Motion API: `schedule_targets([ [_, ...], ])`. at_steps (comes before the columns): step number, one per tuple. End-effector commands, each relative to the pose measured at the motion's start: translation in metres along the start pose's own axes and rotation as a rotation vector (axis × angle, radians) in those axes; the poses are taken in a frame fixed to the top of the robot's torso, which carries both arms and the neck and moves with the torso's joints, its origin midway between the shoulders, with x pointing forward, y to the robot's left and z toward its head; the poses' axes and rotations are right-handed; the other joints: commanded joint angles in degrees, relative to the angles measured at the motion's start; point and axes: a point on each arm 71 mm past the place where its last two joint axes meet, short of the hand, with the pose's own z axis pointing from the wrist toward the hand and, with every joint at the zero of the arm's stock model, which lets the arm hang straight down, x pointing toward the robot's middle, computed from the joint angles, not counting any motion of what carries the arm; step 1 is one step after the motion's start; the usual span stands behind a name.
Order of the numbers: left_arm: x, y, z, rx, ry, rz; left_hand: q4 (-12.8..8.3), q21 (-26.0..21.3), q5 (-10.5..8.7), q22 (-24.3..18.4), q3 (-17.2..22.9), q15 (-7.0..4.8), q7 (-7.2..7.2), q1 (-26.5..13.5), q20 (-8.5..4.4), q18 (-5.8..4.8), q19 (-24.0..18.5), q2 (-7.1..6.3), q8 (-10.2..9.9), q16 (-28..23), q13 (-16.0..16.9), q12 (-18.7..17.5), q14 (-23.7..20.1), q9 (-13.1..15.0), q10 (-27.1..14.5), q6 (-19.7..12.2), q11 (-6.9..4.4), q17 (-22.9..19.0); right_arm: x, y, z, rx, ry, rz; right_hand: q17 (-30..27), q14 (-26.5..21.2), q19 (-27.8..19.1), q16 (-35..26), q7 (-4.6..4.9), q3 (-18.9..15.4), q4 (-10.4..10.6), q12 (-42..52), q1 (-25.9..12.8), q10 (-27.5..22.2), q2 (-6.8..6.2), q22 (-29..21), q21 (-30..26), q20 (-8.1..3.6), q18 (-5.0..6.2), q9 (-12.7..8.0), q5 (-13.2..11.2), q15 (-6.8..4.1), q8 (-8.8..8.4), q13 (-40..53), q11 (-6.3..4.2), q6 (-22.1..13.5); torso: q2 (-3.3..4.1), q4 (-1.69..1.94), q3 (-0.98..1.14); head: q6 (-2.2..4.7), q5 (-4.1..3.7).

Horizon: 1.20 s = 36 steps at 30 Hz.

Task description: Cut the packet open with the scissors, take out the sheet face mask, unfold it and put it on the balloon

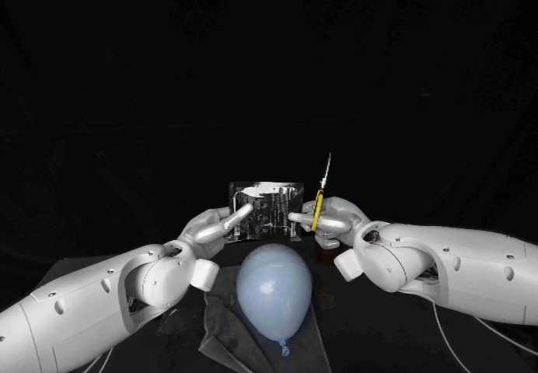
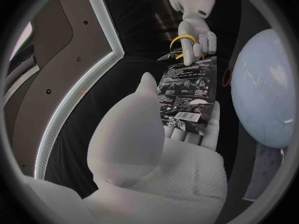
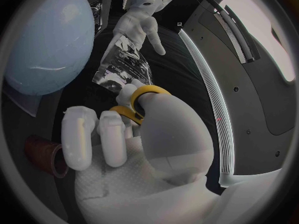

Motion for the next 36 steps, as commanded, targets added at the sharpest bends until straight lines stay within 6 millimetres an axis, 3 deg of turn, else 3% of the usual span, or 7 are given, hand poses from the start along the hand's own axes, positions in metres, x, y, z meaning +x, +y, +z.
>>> schedule_targets([
  [1,0.0080,0.0017,0.0015,-0.044,0.095,0.002,-0.18,2.06,-0.06,0.61,0.65,-0.80,3.85,1.56,-0.07,2.77,6.33,0.89,0.99,0.91,0.06,0.39,2.37,0.54,1.78,1.82,-0.49,0.42,-0.0006,-0.0011,0.0007,0.032,-0.004,-0.040,15.06,5.95,2.02,0.20,1.11,1.37,-1.06,53.30,0.70,19.84,0.60,12.72,-0.35,-0.31,0.13,0.12,0.16,-0.85,0.27,20.59,-0.22,1.57,0.02,-0.02,0.04,-0.33,0.54],
  [4,0.0093,0.0023,0.0020,-0.059,0.121,-0.014,-0.19,3.24,-0.04,0.72,0.48,-1.36,3.24,2.07,-0.05,4.60,10.12,1.41,1.50,1.46,0.01,0.22,4.24,0.69,3.17,2.82,-1.03,0.64,-0.0017,-0.0022,0.0017,0.052,0.006,-0.054,15.06,5.95,1.94,0.20,1.11,1.49,-1.13,53.30,0.65,19.84,0.56,12.68,-0.51,-0.32,0.16,0.15,0.16,-0.85,0.29,20.59,-0.22,1.57,-0.02,-0.05,0.02,-0.46,0.89],
  [9,0.0078,0.0020,0.0024,-0.070,0.142,-0.065,-0.29,3.63,-0.05,0.37,-0.02,-2.03,3.03,2.74,0.01,6.26,12.56,1.90,1.71,2.09,-0.05,-0.19,6.57,0.70,4.33,3.42,-1.45,0.89,-0.0013,-0.0032,0.0027,0.073,0.032,-0.070,15.06,5.95,1.91,0.20,1.10,1.84,-1.37,53.30,0.49,19.84,0.42,12.66,-0.56,-0.35,0.17,0.25,0.16,-0.86,0.36,20.59,-0.23,1.57,0.04,-0.09,0.05,-0.44,1.40],
  [21,0.0075,0.0004,0.0033,-0.062,0.177,-0.165,-0.34,5.57,-0.05,0.15,-0.73,-2.67,2.50,4.88,-1.83,6.71,21.02,2.92,0.73,2.04,-0.05,-0.33,8.69,0.24,4.22,1.92,-1.56,0.90,-0.0004,-0.0022,0.0039,0.071,0.042,-0.089,15.06,5.95,1.93,0.20,1.10,2.19,-1.58,53.30,0.34,19.84,0.32,12.67,-0.54,-0.37,0.16,0.35,0.16,-0.87,0.42,20.59,-0.23,1.56,-0.01,0.02,-0.01,-0.62,1.86],
  [27,0.0064,-0.0001,0.0052,-0.050,0.147,-0.167,-0.52,2.83,-0.05,-0.46,-1.05,-2.46,1.30,6.03,-1.16,6.52,18.73,3.75,1.32,1.53,-0.03,-0.26,8.76,0.46,5.35,3.09,-1.61,0.80,0.0030,-0.0007,0.0033,0.063,0.043,-0.090,15.06,5.95,1.91,0.20,1.10,2.31,-1.65,53.30,0.29,19.84,0.30,12.66,-0.58,-0.37,0.17,0.39,0.16,-0.87,0.45,20.59,-0.23,1.56,-0.02,0.02,-0.04,-0.44,1.84],
  [31,0.0060,0.0008,0.0070,-0.058,0.118,-0.145,-0.39,-0.47,-0.06,-0.45,-1.83,-1.96,2.90,6.50,0.07,6.08,14.64,4.09,1.26,0.25,-0.18,-0.60,7.50,0.33,3.95,3.38,-1.35,0.35,0.0048,0.0011,0.0025,0.050,0.033,-0.087,15.06,5.95,2.00,0.20,1.10,2.56,-1.79,53.30,0.17,19.84,0.24,12.71,-0.41,-0.38,0.13,0.46,0.16,-0.88,0.50,20.59,-0.23,1.55,-0.04,0.06,-0.05,-0.34,1.88],
  [36,0.0033,0.0025,0.0079,-0.073,0.077,-0.109,-0.32,-3.52,-0.06,-0.93,-2.23,-1.07,4.17,6.68,0.21,4.84,4.38,3.94,0.59,-1.31,-0.18,-0.56,5.44,-0.04,1.67,2.50,-0.49,-0.23,0.0053,0.0027,0.0016,0.039,0.024,-0.074,15.06,5.95,2.06,0.20,1.10,2.75,-1.89,53.30,0.06,19.84,0.21,12.74,-0.30,-0.39,0.11,0.53,0.16,-0.88,0.55,20.59,-0.24,1.57,0.00,0.00,-0.03,-0.30,1.98],
])
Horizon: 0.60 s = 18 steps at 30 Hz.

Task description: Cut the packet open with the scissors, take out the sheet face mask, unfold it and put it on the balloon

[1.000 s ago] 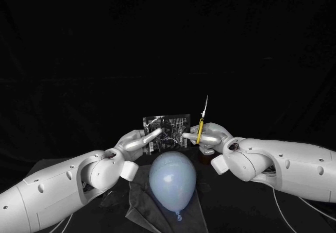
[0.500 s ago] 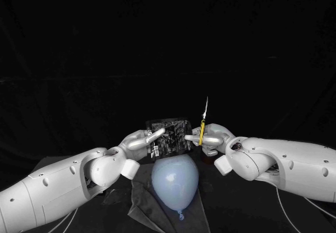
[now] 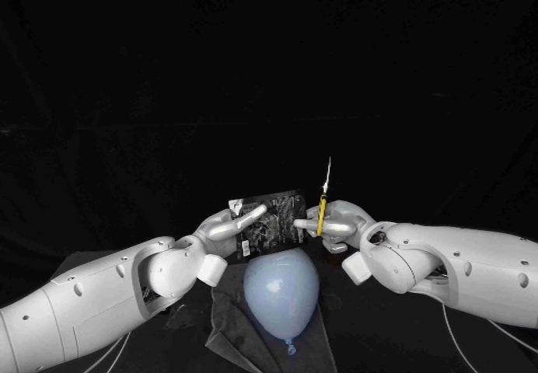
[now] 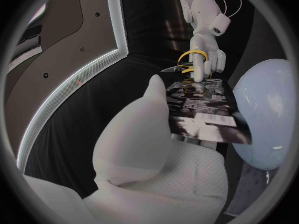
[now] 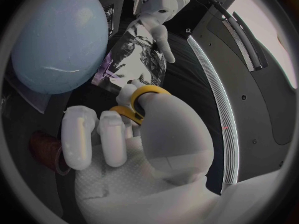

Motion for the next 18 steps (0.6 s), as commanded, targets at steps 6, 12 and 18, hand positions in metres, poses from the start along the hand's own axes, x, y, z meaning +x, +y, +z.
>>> schedule_targets([
  [6,-0.0074,0.0006,0.0005,-0.012,-0.093,0.039,-0.18,-0.85,-0.06,0.01,-0.06,0.60,3.69,1.33,0.01,-1.75,-2.41,0.38,-0.56,-1.36,-0.05,-0.35,-1.89,-0.24,-1.84,-0.70,0.48,-0.47,0.0002,0.0040,0.0005,-0.031,-0.011,0.012,15.06,5.96,2.26,0.21,1.18,2.54,-2.07,53.30,-0.03,19.84,0.15,12.79,0.26,-0.36,0.09,0.14,0.29,-0.87,0.40,20.35,-0.25,1.48,0.05,-0.01,0.03,0.01,0.33],
  [12,-0.0099,0.0031,0.0009,-0.026,-0.116,0.047,-0.37,-0.72,-0.06,0.11,0.51,0.68,3.65,2.16,-0.03,-1.72,-1.88,0.74,-0.46,-1.58,0.00,-0.25,-2.06,-0.29,-2.36,-0.46,0.50,-0.53,0.0031,0.0053,0.0011,-0.034,-0.008,0.024,15.06,5.96,2.24,0.21,1.18,2.86,-2.24,53.30,-0.20,19.84,0.10,12.77,0.23,-0.37,0.10,0.23,0.29,-0.88,0.46,20.35,-0.25,1.47,0.06,-0.05,0.00,-0.09,0.47],
  [18,-0.0100,0.0058,0.0021,-0.037,-0.121,0.048,-1.15,0.01,-0.06,0.38,1.75,0.56,3.40,4.38,-0.04,-1.19,1.21,1.66,-0.39,-1.59,0.07,-0.09,-1.68,-0.44,-2.20,-0.17,0.37,-0.50,0.0057,0.0059,0.0012,-0.032,-0.011,0.041,15.06,5.96,2.24,0.21,1.18,3.17,-2.40,53.30,-0.39,19.84,0.04,12.77,0.22,-0.37,0.10,0.34,0.29,-0.88,0.54,20.35,-0.25,1.47,0.02,-0.05,-0.03,0.14,0.19],
])
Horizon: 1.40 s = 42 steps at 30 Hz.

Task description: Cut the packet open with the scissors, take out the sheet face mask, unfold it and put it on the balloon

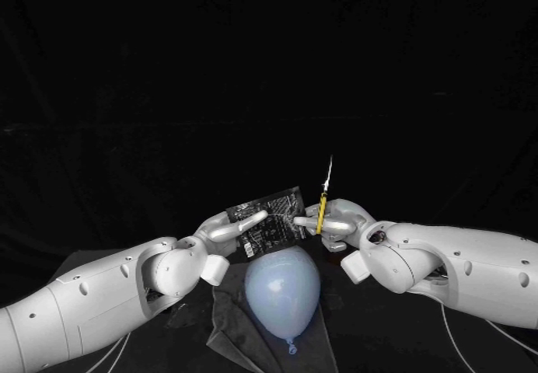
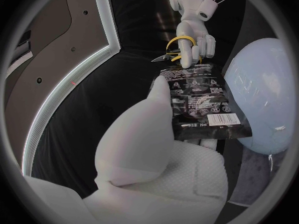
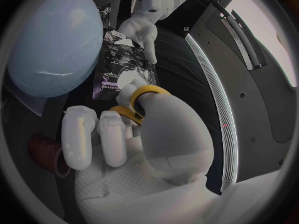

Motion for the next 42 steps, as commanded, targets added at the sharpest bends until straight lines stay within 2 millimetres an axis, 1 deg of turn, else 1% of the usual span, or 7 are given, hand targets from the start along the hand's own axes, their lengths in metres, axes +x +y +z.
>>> schedule_targets([
  [1,0.001,0.000,0.002,-0.006,-0.013,0.009,-0.01,0.60,-0.05,0.17,0.61,-0.11,3.28,0.94,-0.03,-0.10,1.62,0.17,-0.03,-0.24,0.08,-0.05,0.30,-0.08,-0.13,0.38,-0.20,0.00,0.002,0.003,0.000,-0.019,-0.004,0.022,15.08,5.96,2.13,0.34,1.10,2.99,-2.41,53.30,-0.37,19.84,0.07,12.76,0.26,-0.25,0.10,0.19,0.15,-0.93,0.29,20.35,-0.25,1.56,0.00,-0.02,-0.04,0.24,-0.19],
  [12,0.007,0.002,0.004,-0.001,0.019,-0.033,0.33,1.87,-0.06,0.45,0.52,-0.74,0.66,1.45,-0.05,0.95,7.97,0.28,0.30,0.30,0.13,0.17,2.13,-0.35,2.18,1.54,-0.82,0.30,0.008,0.003,0.003,-0.022,-0.006,0.036,15.08,5.96,2.10,0.34,1.10,3.22,-2.52,53.30,-0.53,19.84,0.03,12.75,0.20,-0.25,0.11,0.28,0.15,-0.92,0.34,20.35,-0.25,1.54,-0.03,0.02,-0.03,0.72,-0.16],
  [26,0.009,0.004,0.004,0.027,0.028,-0.073,0.32,1.46,-0.05,0.30,0.31,-0.90,0.02,1.96,-0.34,1.24,7.75,0.21,0.62,0.17,0.08,0.04,2.33,-0.42,3.02,2.61,-0.97,0.28,0.005,0.002,0.004,-0.020,-0.021,0.044,15.08,5.96,2.10,0.34,1.09,3.69,-2.78,53.30,-0.80,19.84,-0.06,12.74,0.19,-0.25,0.11,0.46,0.15,-0.92,0.46,20.35,-0.26,1.52,0.02,0.03,-0.02,0.98,-0.19],
  [29,0.009,0.006,0.005,0.032,0.018,-0.078,0.06,1.38,-0.05,0.35,0.88,-0.99,-0.17,3.10,-0.40,1.30,8.04,0.98,0.83,0.09,0.08,0.01,2.42,-0.49,3.44,3.41,-1.06,0.27,0.005,0.002,0.003,-0.020,-0.020,0.045,15.08,5.96,2.10,0.34,1.09,3.94,-2.91,53.30,-0.95,19.84,-0.09,12.74,0.19,-0.25,0.11,0.55,0.15,-0.92,0.51,20.35,-0.26,1.49,0.03,-0.03,-0.03,1.00,-0.20],
  [32,0.007,0.007,0.006,0.041,-0.015,-0.083,-0.21,1.96,-0.02,0.58,2.74,-1.55,-0.18,5.39,-0.63,1.44,9.28,3.11,1.31,0.62,0.12,0.29,3.74,-0.58,4.98,5.19,-1.80,0.50,0.006,0.002,0.002,-0.020,-0.013,0.047,15.08,5.96,2.10,0.34,1.09,3.94,-2.91,53.30,-0.95,19.84,-0.09,12.74,0.19,-0.25,0.11,0.55,0.15,-0.92,0.51,20.35,-0.26,1.49,0.00,-0.03,-0.02,0.98,-0.17],
  [36,0.003,0.008,0.007,0.045,-0.066,-0.081,0.28,2.83,-0.03,0.74,5.56,-2.36,-0.26,7.80,-1.07,1.44,11.18,4.66,1.80,1.29,-0.04,0.19,5.62,-0.82,7.19,7.42,-2.70,0.75,0.012,0.003,-0.001,-0.029,0.010,0.040,15.08,5.96,2.09,0.34,1.09,4.12,-3.02,53.30,-1.05,19.84,-0.13,12.74,0.17,-0.26,0.12,0.62,0.15,-0.92,0.55,20.35,-0.26,1.48,0.00,0.00,0.02,0.87,-0.18],
  [42,0.002,0.011,0.008,0.017,-0.110,-0.042,1.14,3.22,0.01,0.64,9.49,-2.73,0.37,9.65,-1.73,1.39,12.19,3.61,1.92,1.16,-0.11,-0.22,6.66,-1.24,8.76,9.15,-3.09,0.60,0.022,0.007,-0.007,-0.050,0.038,0.029,15.08,5.96,1.98,0.34,1.09,4.23,-3.08,53.30,-1.12,19.84,-0.16,12.68,-0.03,-0.26,0.17,0.66,0.15,-0.93,0.57,20.35,-0.26,1.47,0.00,-0.08,0.00,0.64,-0.22],
])
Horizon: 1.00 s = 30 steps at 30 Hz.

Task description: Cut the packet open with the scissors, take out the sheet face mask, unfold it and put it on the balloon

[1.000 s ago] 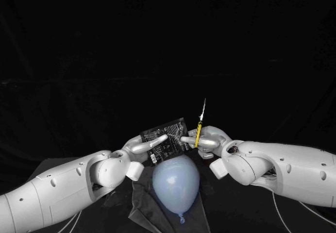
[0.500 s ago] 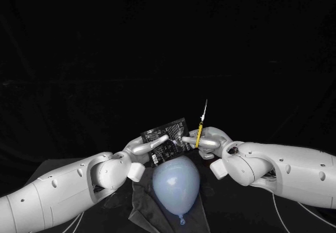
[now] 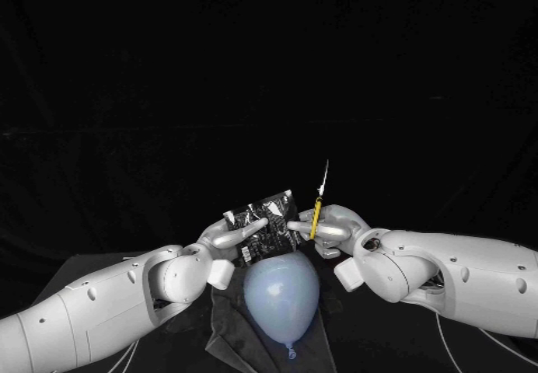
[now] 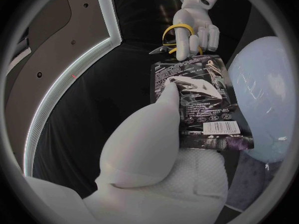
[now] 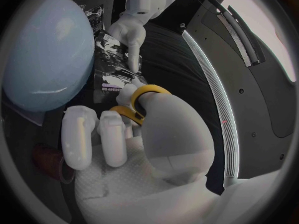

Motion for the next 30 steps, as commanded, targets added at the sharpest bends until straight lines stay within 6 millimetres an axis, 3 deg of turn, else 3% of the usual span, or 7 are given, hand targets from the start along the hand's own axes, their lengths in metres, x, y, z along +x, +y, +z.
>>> schedule_targets([
  [1,-0.001,0.001,0.001,-0.002,-0.055,0.029,0.36,0.55,-0.01,0.02,1.53,-0.20,0.06,0.86,-0.27,0.87,0.88,-0.88,0.52,0.10,-0.01,-0.14,1.11,-0.07,1.23,1.14,-0.13,-0.09,0.007,0.005,-0.002,-0.043,0.029,-0.022,15.05,5.96,2.11,0.20,1.18,2.61,-2.38,53.30,0.17,19.84,0.52,12.69,-0.03,-0.35,0.17,0.60,0.30,-0.93,0.25,21.01,-0.26,1.38,0.00,-0.09,0.00,-0.14,0.01],
  [16,-0.002,0.000,0.001,0.005,-0.086,0.074,0.20,2.48,-0.06,0.23,11.58,-1.93,-1.56,-3.60,-2.11,0.84,4.49,-1.61,2.82,0.98,0.02,-0.15,6.02,1.33,7.02,4.33,-1.94,0.29,0.002,0.005,0.000,-0.058,0.010,-0.001,13.71,5.63,0.12,-0.50,1.61,3.44,-2.02,53.30,-2.16,19.84,0.00,11.54,-3.77,-0.23,0.99,0.86,0.27,-0.72,-0.32,21.01,0.10,-0.08,0.03,-0.06,-0.03,-0.39,-0.06],
  [17,-0.003,0.000,0.001,0.009,-0.093,0.077,0.10,2.69,-0.03,0.23,12.76,-2.10,-1.67,-4.41,-2.33,0.83,4.91,-1.91,3.17,1.06,0.02,-0.19,6.54,1.73,7.56,4.35,-2.10,0.39,0.000,0.005,0.000,-0.061,0.003,0.003,12.10,5.20,-1.20,-1.37,2.17,2.92,-1.63,46.76,-3.26,18.20,-0.71,10.76,-6.23,-0.01,1.50,0.64,0.21,-0.34,-1.30,17.85,0.49,-1.70,0.02,-0.05,-0.02,-0.37,-0.06],
  [22,-0.007,-0.002,-0.002,0.015,-0.120,0.086,-0.31,3.00,0.00,0.18,15.51,-2.31,-1.72,-6.13,-2.66,0.80,5.52,-2.87,3.91,1.02,0.02,-0.24,7.29,2.70,8.36,4.20,-2.30,0.56,-0.010,0.004,0.000,-0.074,-0.025,0.006,5.03,3.05,-5.25,-5.98,2.61,1.85,-1.73,18.09,-4.36,10.05,-2.04,8.28,-13.81,0.53,3.03,0.77,0.26,-0.01,-2.52,2.88,0.95,-2.71,-0.05,-0.05,-0.02,-0.44,-0.15],
  [24,-0.008,-0.004,-0.002,0.017,-0.128,0.088,-0.46,3.12,-0.05,0.18,16.42,-2.37,-1.72,-6.70,-2.74,0.80,5.75,-3.09,4.17,1.01,0.03,-0.24,7.53,3.06,8.61,4.14,-2.31,0.62,-0.014,0.003,-0.002,-0.079,-0.035,0.005,3.64,2.77,-5.84,-7.11,3.13,1.61,-1.45,-5.63,-4.81,6.19,-2.41,7.65,-15.43,0.72,3.25,0.88,0.47,0.04,-3.06,-12.32,1.20,-2.56,-0.06,-0.02,-0.01,-0.47,-0.26],
  [25,-0.008,-0.005,-0.002,0.019,-0.131,0.088,-0.46,3.12,-0.05,0.18,16.42,-2.37,-1.72,-6.70,-2.74,0.80,5.75,-3.09,4.17,1.01,0.03,-0.24,7.53,3.06,8.61,4.14,-2.31,0.62,-0.017,0.003,-0.003,-0.082,-0.039,0.006,3.35,2.74,-5.76,-7.35,2.93,2.03,-1.89,-11.29,-4.21,5.15,-2.47,7.59,-15.56,0.67,3.27,0.93,0.27,0.00,-3.32,-16.40,1.01,-2.68,-0.07,0.01,-0.01,-0.51,-0.44],
  [30,-0.004,-0.013,0.003,0.025,-0.134,0.090,-1.02,3.55,-0.01,0.26,18.18,-2.54,-1.82,-7.92,-3.06,0.79,6.41,-3.88,4.74,1.01,0.03,-0.24,8.09,3.85,9.19,4.06,-2.47,0.77,-0.030,0.002,-0.011,-0.094,-0.060,0.024,4.05,3.12,-4.69,-6.91,2.69,3.21,-2.05,-15.00,-3.44,6.78,-1.22,8.08,-14.00,0.56,2.94,1.22,0.30,-0.04,-3.43,-20.43,0.95,-2.41,-0.09,0.06,-0.07,-0.58,-1.37],
])
